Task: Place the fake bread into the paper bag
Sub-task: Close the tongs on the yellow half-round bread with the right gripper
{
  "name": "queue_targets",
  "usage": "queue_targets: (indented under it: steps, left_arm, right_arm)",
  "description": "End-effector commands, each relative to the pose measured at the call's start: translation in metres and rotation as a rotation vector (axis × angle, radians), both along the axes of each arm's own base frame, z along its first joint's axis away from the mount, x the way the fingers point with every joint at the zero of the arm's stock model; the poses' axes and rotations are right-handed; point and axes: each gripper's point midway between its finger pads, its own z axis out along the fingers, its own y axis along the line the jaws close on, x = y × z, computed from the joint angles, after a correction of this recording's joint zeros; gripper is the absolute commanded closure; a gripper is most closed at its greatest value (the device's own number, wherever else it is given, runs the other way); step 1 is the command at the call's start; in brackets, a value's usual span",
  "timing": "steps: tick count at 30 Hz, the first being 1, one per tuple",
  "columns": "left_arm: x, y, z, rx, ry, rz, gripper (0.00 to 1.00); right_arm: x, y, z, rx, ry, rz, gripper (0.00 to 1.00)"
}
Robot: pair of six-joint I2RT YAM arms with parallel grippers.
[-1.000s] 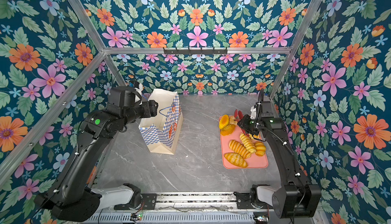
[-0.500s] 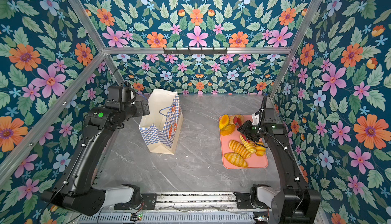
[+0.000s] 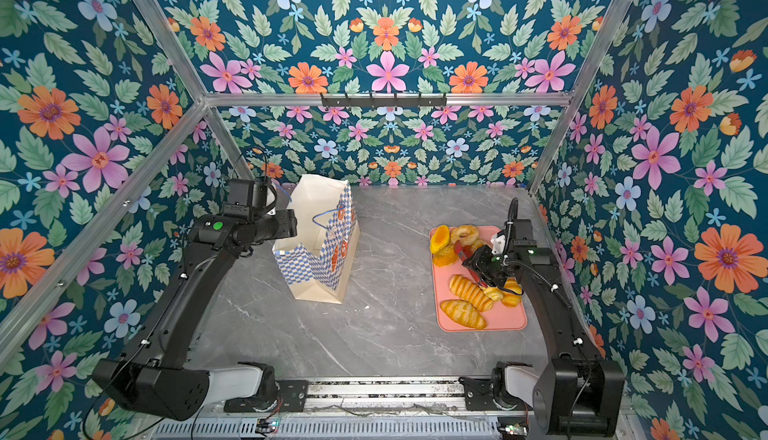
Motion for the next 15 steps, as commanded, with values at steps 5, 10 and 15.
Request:
queue_targets:
  steps: [5, 10, 15]
  left_arm:
    - [0.005, -0.010, -0.002, -0.041, -0.032, -0.042, 0.42]
    - [0.005, -0.013, -0.006, -0.054, -0.025, -0.051, 0.50]
    - [0.003, -0.012, -0.005, -0.057, -0.031, -0.050, 0.55]
  right_arm:
    - [0.006, 0.000, -0.005, 0.009, -0.005, -0.009, 0.50]
    - [0.007, 0.000, -0.013, 0.011, 0.006, -0.010, 0.48]
    - [0.010, 0.002, -0.017, 0.026, 0.007, -0.013, 0.46]
